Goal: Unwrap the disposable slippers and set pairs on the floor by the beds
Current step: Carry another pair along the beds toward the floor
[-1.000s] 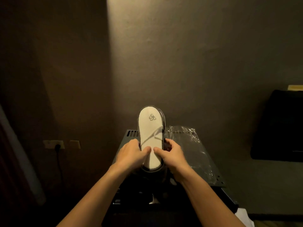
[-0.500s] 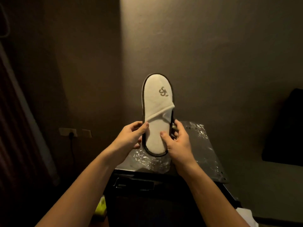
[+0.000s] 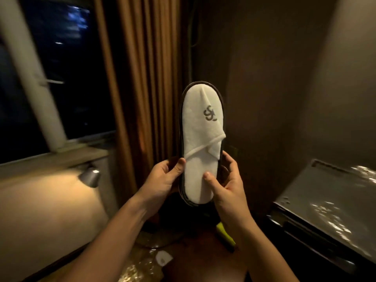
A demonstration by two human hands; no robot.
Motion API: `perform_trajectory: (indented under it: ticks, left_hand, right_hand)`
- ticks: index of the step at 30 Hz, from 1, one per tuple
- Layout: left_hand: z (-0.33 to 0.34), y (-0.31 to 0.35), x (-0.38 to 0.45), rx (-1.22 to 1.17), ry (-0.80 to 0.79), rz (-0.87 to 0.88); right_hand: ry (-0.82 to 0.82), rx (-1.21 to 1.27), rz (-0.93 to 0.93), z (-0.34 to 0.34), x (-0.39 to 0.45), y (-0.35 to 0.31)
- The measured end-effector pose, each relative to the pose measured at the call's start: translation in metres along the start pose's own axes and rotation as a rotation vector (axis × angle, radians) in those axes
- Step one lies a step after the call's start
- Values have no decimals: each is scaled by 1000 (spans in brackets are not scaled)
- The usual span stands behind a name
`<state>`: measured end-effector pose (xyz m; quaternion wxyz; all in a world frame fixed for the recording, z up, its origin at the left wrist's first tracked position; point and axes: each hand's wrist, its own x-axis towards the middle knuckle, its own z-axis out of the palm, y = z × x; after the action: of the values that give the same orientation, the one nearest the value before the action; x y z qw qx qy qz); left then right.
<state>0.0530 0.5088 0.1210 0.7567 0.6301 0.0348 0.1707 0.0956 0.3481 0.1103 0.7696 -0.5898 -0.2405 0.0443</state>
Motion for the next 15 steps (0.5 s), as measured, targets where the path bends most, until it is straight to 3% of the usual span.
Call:
perform_trajectory:
  ticks: [4, 15]
  left_hand:
    - [-112, 27, -38, 154, 258, 89]
    - [-373, 108, -170, 325, 626, 163]
  right_hand:
    - [-194, 53, 5, 111, 0, 23]
    - [-570, 142, -16, 408, -41, 73]
